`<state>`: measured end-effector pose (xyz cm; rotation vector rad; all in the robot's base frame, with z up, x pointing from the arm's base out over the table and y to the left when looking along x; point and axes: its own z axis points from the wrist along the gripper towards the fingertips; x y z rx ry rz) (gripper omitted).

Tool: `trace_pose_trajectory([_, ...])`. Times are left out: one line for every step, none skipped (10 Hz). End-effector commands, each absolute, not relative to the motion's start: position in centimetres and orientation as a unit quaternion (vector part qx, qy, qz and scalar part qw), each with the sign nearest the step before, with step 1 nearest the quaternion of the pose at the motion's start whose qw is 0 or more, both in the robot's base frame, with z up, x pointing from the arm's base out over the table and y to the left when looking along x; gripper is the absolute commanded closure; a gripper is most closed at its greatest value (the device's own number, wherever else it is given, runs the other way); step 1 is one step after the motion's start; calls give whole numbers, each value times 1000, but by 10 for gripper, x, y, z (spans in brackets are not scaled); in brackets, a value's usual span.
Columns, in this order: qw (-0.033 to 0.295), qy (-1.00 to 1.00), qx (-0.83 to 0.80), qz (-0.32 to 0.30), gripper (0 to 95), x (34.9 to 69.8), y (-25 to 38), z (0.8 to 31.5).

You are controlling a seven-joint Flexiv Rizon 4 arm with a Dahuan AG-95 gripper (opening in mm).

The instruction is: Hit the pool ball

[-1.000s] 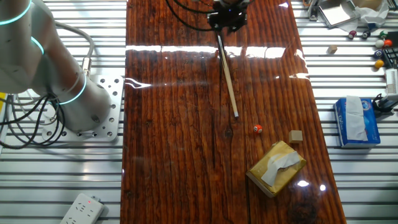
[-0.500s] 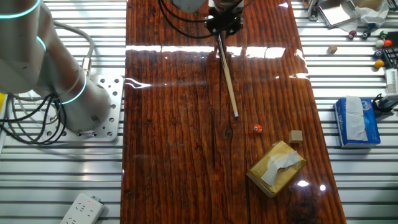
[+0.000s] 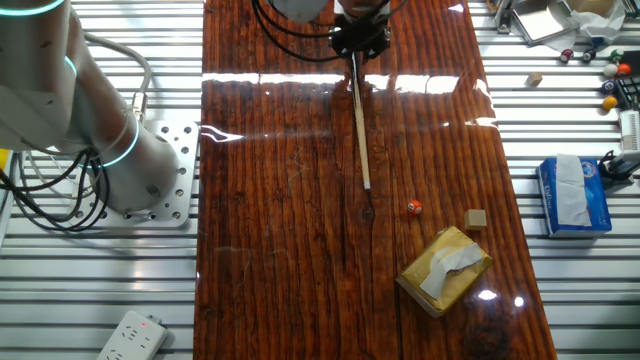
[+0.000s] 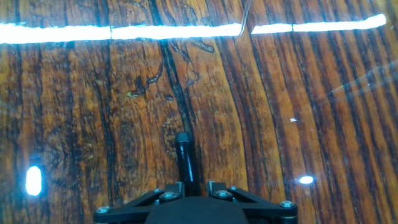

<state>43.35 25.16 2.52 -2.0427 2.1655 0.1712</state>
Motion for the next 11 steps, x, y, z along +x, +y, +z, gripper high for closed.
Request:
trace_pose_trajectory([85,725,-682,53,760,434,252,19])
trace_pose_trajectory([84,726,-680,52,760,433,253,18])
trace_pose_trajectory([84,727,-680,52,760,433,253,18])
trace_pose_trajectory([84,728,-679,50,950,433,253,18])
trace_pose_trajectory([84,727,-679,50,950,433,253,18])
trace_pose_trajectory([84,728,-679,50,950,433,253,18])
trace_pose_trajectory([84,728,-679,50,950,433,253,18])
trace_pose_trajectory([84,728,-679,49,950,433,253,18])
trace_pose_trajectory([83,729,-678,48,950,433,253,18])
trace_pose_trajectory([82,729,-678,48,950,433,253,18])
trace_pose_trajectory([82,729,-678,47,950,433,253,18])
